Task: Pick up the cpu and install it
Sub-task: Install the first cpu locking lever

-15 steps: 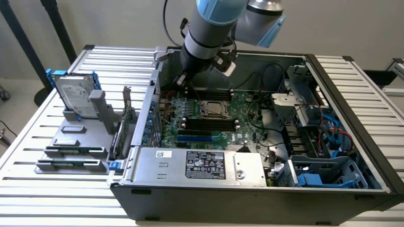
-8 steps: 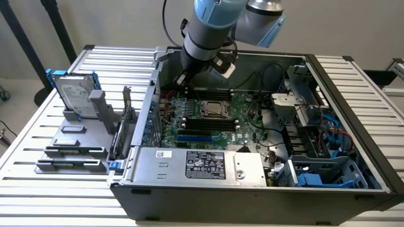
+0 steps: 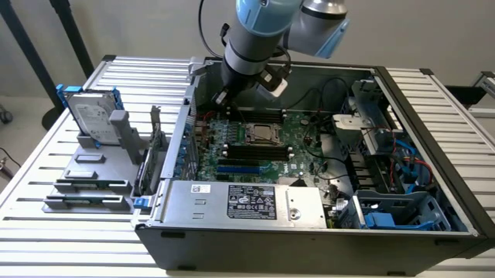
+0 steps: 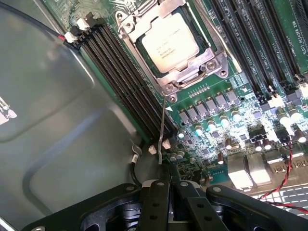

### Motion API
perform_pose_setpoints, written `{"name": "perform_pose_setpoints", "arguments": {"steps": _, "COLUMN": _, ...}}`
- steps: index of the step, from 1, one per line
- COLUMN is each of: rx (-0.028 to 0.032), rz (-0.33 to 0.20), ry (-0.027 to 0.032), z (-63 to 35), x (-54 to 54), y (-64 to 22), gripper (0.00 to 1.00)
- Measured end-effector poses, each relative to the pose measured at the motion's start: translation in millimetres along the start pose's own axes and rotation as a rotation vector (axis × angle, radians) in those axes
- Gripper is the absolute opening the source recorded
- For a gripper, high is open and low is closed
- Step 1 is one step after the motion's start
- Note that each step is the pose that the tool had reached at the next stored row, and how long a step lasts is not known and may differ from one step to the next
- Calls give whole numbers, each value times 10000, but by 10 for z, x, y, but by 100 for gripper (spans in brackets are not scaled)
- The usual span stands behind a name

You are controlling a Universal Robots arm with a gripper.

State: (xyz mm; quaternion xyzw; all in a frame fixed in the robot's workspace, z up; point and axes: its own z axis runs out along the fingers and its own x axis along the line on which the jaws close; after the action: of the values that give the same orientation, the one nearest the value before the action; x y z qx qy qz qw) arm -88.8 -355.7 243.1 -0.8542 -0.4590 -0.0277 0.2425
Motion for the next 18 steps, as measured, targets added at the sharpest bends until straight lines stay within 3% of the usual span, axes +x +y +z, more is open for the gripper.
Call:
{"name": "perform_pose_setpoints", "arguments": {"steps": 9, "rx": -114, "rz": 335, "ry": 131, "z": 0, "x": -1, "y": 7, "gripper": 11}}
{"name": "perform_pose_setpoints", "arguments": {"steps": 18, "rx": -138, "rz": 414, "ry": 164, "z": -27, "x": 90, "y": 135, "gripper": 11}}
